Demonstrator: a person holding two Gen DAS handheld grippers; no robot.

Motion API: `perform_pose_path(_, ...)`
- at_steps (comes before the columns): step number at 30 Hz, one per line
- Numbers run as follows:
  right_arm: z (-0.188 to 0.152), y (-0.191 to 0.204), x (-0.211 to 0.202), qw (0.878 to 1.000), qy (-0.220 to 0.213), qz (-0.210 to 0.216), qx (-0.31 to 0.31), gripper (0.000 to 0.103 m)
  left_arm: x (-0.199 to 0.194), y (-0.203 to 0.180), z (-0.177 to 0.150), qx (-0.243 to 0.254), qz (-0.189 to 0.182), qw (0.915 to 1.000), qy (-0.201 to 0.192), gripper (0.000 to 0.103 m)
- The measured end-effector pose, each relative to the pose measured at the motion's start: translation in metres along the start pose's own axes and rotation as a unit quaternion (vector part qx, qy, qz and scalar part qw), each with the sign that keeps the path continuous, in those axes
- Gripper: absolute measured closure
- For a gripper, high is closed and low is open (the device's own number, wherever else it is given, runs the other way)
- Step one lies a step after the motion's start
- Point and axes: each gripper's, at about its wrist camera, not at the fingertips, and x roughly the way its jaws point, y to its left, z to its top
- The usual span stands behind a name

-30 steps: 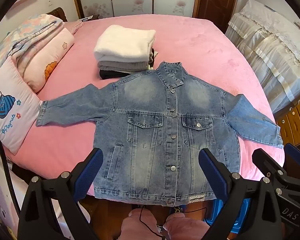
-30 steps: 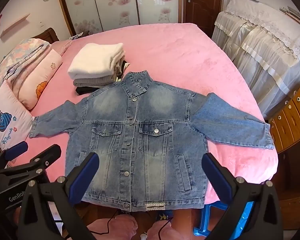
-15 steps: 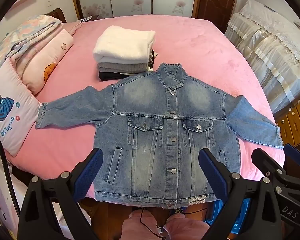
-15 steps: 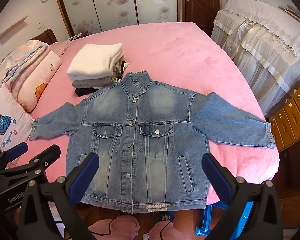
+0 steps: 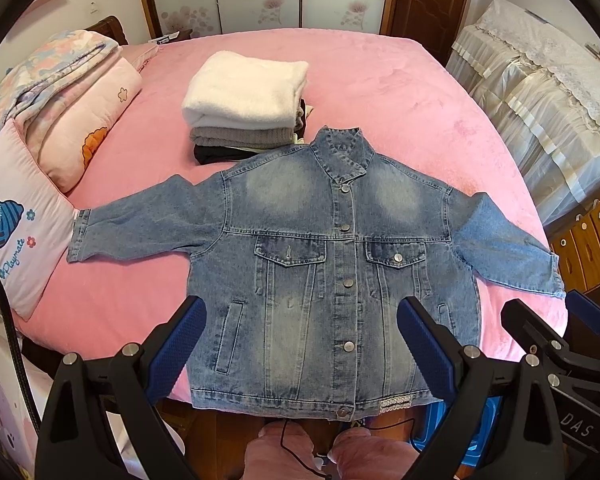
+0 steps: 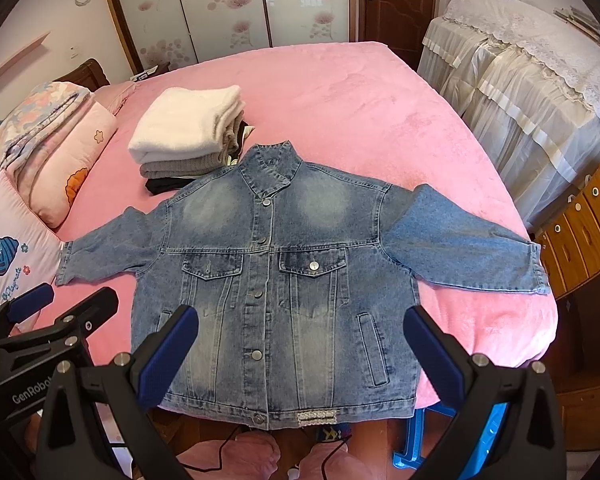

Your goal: Fold large clothes

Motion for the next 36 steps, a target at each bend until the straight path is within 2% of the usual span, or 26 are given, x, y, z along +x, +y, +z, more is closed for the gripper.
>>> perform_pose_path(24,-0.010,0.017,0.002,1.000,0.008,-0.010,0.011,0.000,0.004,0.015,-0.004,0.015,-0.004,0.9998,0.010,0.008)
perform_pose_path(36,-0.009,0.022,0.002,1.000,0.008,-0.022,0.021,0.000,0.004,0.019,0.005,0.032,-0.008,0.9994,0.010,0.008)
